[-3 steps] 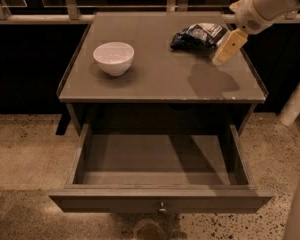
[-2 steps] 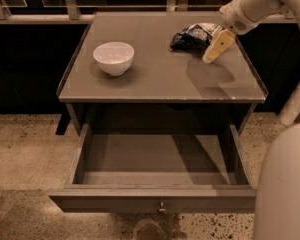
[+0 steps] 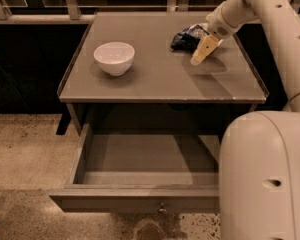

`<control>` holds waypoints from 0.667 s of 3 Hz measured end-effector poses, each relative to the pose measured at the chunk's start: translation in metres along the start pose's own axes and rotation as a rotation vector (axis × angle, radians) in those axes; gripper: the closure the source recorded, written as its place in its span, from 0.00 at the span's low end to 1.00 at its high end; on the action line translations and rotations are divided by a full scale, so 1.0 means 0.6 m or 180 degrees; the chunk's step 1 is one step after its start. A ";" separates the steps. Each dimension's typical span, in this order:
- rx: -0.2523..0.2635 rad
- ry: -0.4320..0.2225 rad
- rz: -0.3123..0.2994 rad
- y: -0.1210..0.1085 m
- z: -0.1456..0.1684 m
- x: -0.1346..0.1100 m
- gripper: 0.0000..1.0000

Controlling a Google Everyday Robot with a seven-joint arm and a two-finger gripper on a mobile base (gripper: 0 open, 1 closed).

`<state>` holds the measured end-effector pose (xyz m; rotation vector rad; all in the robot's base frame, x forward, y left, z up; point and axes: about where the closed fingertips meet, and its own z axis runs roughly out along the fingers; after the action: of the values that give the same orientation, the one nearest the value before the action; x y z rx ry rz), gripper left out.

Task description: Place blue chip bag into top drawer

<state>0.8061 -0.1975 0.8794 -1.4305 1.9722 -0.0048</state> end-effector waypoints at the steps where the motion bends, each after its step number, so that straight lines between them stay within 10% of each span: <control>1: 0.0030 0.0180 -0.0130 -0.015 0.031 0.008 0.00; 2: 0.0045 0.0183 -0.0131 -0.018 0.030 0.008 0.19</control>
Offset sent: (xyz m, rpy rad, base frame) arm 0.0140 -0.0001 -0.0111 -0.0589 -0.0006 0.0043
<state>0.8241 -0.1989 0.8673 -1.4765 1.9846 -0.0790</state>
